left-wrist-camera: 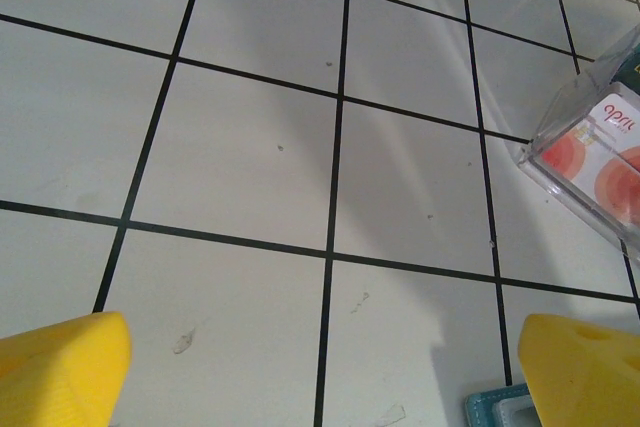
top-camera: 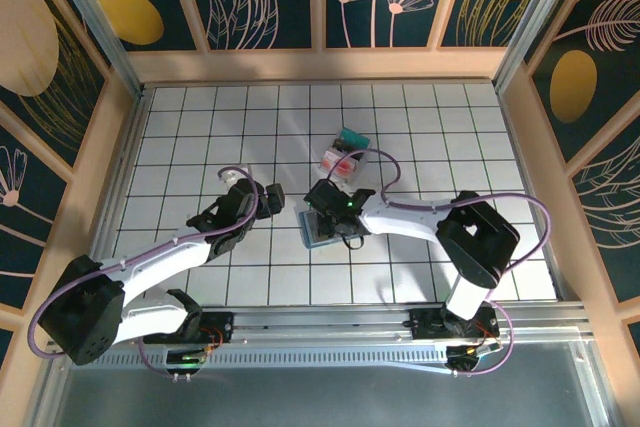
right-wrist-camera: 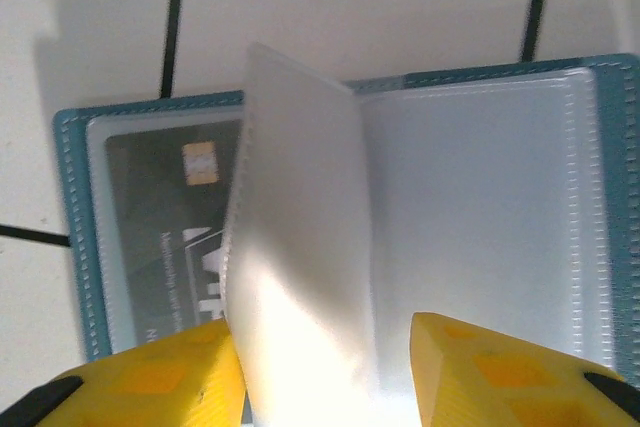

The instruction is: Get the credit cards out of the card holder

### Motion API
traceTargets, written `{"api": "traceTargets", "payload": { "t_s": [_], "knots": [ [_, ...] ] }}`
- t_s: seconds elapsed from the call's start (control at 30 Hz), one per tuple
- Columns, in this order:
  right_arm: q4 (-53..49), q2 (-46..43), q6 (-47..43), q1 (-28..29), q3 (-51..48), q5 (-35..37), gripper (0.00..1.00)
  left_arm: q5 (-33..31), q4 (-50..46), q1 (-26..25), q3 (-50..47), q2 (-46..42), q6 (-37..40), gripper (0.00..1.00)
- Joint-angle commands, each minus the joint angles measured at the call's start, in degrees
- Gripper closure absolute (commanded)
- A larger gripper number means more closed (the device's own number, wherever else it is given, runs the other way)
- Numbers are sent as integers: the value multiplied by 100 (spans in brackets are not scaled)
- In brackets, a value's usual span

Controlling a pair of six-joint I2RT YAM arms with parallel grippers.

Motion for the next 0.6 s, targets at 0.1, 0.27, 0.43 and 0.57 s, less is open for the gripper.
{"api": "traceTargets", "payload": {
  "t_s": [0.1,0.27,0.43,0.57],
  "knots": [
    [-207,-510,62,-317,-178,412,55,157,58,-7,148,110,346,1],
    [-30,-746,3,-616,-482,338,55,-31,25,-407,228,336,431,1],
    [32,-849,-68,-808,-620,308,55,-306,-162,-907,406,849,354,1],
    [-97,-979,-149,-958,-599,354,58,-474,-267,-1135,427,1097,344,1]
  ]
}}
